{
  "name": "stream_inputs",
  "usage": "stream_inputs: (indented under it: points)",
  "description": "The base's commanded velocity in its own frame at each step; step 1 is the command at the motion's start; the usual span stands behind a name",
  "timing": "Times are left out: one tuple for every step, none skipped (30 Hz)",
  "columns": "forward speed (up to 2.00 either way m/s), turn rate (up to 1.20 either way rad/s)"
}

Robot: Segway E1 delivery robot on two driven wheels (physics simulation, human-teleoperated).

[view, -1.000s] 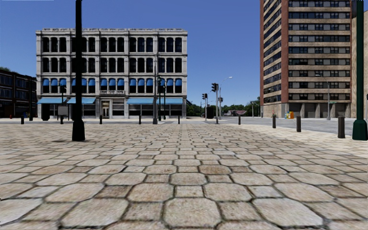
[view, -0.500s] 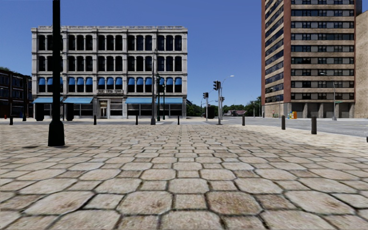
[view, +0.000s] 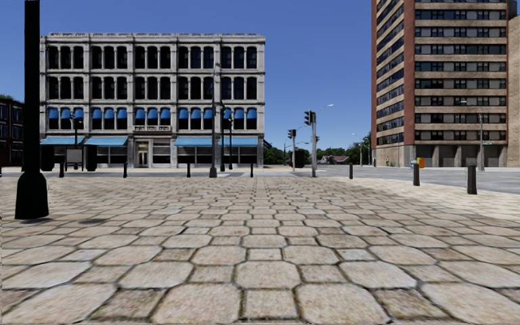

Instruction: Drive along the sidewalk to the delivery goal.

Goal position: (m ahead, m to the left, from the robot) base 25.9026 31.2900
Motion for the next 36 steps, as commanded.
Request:
stream_inputs:
  points:
    - [2.0, 0.0]
    - [2.0, 0.0]
    - [2.0, 0.0]
    - [2.0, 0.0]
    - [2.0, 0.0]
    - [2.0, 0.0]
    - [2.0, 0.0]
    - [2.0, 0.0]
    - [2.0, 0.0]
    - [2.0, 0.0]
    - [2.0, 0.0]
    - [2.0, 0.0]
    - [2.0, 0.0]
    - [2.0, 0.0]
    - [2.0, -0.05]
    - [2.0, -0.1]
    - [2.0, -0.1]
    - [2.0, -0.1]
    - [2.0, -0.17]
    - [2.0, -0.31]
    - [2.0, -0.38]
    - [2.0, -0.39]
    - [2.0, -0.39]
    - [2.0, -0.39]
    - [2.0, -0.39]
    - [2.0, -0.39]
    - [2.0, -0.39]
    - [2.0, -0.39]
    - [2.0, -0.39]
    - [2.0, -0.39]
    - [2.0, -0.38]
    - [2.0, -0.38]
    - [2.0, -0.27]
    - [2.0, -0.01]
    - [2.0, 0.0]
    - [2.0, 0.0]
